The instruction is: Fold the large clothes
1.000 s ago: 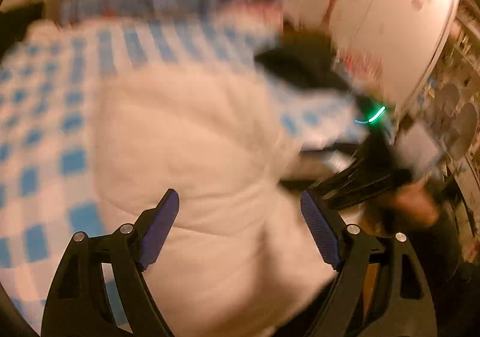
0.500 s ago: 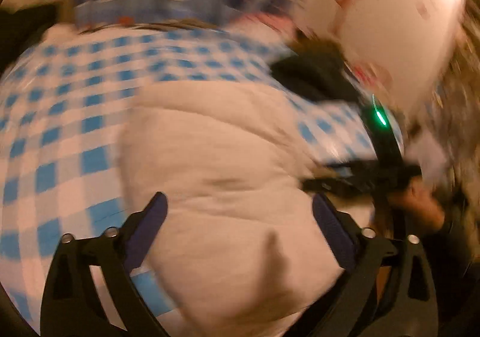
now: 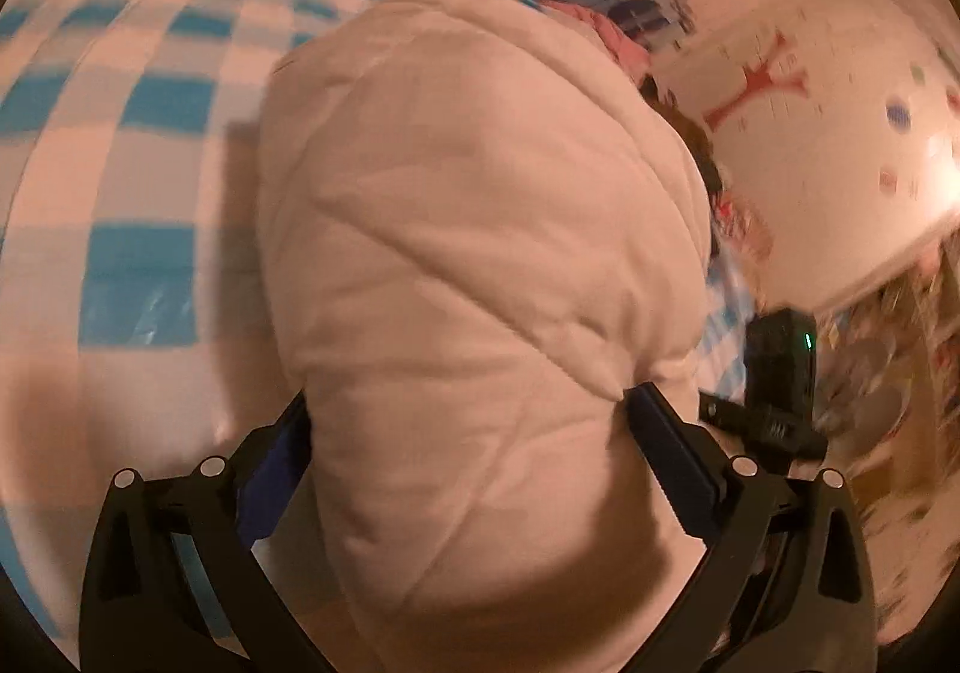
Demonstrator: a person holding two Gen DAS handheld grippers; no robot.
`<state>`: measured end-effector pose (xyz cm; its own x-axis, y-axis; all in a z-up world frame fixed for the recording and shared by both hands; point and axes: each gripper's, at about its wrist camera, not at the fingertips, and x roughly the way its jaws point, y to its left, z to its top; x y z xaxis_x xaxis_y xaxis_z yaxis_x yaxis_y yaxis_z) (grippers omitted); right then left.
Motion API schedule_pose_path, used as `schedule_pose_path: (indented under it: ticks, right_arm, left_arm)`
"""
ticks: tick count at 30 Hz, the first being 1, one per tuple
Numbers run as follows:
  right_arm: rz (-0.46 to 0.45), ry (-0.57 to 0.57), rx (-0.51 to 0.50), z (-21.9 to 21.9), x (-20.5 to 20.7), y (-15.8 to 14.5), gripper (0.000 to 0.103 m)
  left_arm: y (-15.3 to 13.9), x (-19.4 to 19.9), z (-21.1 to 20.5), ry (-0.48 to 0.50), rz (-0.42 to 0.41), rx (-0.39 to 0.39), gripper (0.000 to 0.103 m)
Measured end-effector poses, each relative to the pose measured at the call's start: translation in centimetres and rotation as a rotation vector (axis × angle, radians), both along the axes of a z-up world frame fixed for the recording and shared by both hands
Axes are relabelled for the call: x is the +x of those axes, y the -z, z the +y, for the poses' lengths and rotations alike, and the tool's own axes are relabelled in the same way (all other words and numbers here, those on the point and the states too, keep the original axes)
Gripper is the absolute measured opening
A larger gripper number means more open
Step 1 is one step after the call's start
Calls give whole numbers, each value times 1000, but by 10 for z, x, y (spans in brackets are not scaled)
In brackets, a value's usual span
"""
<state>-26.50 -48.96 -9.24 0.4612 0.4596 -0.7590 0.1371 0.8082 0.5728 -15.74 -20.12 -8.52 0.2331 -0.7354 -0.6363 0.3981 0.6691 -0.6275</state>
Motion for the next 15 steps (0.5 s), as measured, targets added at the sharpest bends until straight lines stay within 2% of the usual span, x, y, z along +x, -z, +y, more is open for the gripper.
schedule_pose_path:
  ticks: [3, 7, 10, 15]
  right_arm:
    - [-12, 20, 59, 4, 4, 5, 98]
    - [-16, -5, 100, 34, 34, 1, 98]
    - [-29, -69, 123, 79, 81, -3, 98]
    - [-62, -210, 111, 180, 173, -2, 98]
  left_arm:
    - [-23, -11, -18, 59, -125, 45, 96]
    - [-54, -9, -8, 59, -236, 71, 96]
    - [-74, 9, 36, -15, -293, 110, 95]
    - [-79, 48, 138, -213, -277, 175, 95]
